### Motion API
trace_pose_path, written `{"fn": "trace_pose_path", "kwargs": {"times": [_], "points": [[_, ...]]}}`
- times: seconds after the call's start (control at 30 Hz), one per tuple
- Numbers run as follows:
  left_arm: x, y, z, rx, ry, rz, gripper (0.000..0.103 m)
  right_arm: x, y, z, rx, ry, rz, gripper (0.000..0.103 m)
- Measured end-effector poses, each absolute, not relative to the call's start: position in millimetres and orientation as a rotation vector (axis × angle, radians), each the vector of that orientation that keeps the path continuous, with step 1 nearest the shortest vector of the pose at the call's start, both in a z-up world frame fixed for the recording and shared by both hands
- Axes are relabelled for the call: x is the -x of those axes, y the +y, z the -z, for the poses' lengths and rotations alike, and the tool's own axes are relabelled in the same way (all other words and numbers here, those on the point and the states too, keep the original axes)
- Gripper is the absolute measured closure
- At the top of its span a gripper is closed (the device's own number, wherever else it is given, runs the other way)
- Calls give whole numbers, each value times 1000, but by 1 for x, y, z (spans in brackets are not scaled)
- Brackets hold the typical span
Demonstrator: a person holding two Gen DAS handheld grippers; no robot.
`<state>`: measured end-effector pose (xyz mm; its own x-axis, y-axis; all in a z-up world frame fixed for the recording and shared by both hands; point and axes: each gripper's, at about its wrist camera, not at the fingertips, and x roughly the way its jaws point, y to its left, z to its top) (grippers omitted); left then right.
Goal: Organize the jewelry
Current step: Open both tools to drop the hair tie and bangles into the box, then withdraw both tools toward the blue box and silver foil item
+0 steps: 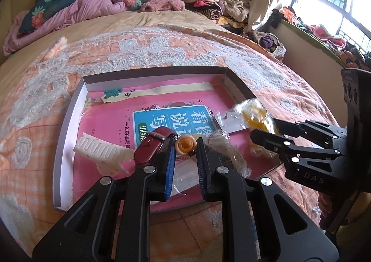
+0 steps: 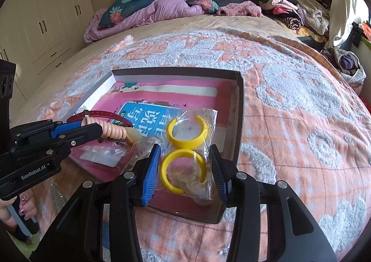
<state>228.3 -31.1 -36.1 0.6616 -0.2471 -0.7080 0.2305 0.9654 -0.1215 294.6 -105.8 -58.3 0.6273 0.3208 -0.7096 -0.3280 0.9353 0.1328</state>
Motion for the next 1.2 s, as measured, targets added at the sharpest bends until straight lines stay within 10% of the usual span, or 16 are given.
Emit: {"fn": "trace_pose_path", "kwargs": {"times": [0.57, 1.2], "points": [[-222, -28, 24, 29, 781, 266, 91, -263, -128, 30, -88, 727, -355, 27], [-174, -13, -31, 70, 637, 242, 23, -212, -142, -12, -158, 615, -390, 12]]}}
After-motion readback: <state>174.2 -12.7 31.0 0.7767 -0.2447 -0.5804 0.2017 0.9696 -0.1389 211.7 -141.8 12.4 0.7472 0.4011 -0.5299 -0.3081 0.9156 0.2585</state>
